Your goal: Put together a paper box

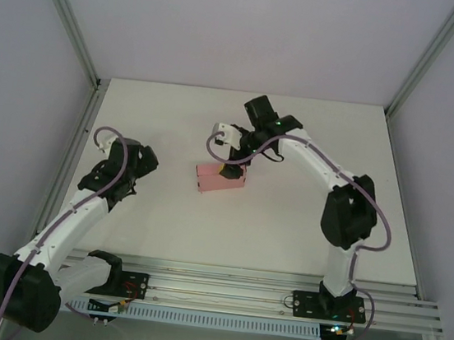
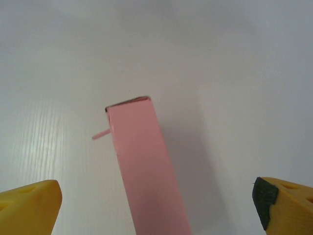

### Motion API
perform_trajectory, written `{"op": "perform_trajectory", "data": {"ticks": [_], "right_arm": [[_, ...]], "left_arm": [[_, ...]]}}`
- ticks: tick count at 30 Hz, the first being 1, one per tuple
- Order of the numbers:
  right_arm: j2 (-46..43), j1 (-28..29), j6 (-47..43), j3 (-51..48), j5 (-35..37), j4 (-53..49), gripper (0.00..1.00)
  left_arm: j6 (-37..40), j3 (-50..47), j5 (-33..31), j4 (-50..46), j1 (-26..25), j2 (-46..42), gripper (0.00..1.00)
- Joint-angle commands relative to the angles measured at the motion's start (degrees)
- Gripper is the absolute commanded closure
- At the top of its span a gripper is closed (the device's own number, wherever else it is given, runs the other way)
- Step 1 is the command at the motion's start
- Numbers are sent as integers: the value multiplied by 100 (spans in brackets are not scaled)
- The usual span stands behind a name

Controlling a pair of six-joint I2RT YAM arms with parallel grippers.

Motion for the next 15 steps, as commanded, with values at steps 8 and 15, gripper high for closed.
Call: {"op": "perform_trajectory", "data": {"ticks": [8,15], "right_arm": [[1132,167,-1385,851,665,-1051,0],[1039,343,-1260,635,1092,-663,54]], "left_arm": [[80,-218,-59,-307,167,-164,0],[110,-216,-26,-350,166,-174,0]]}}
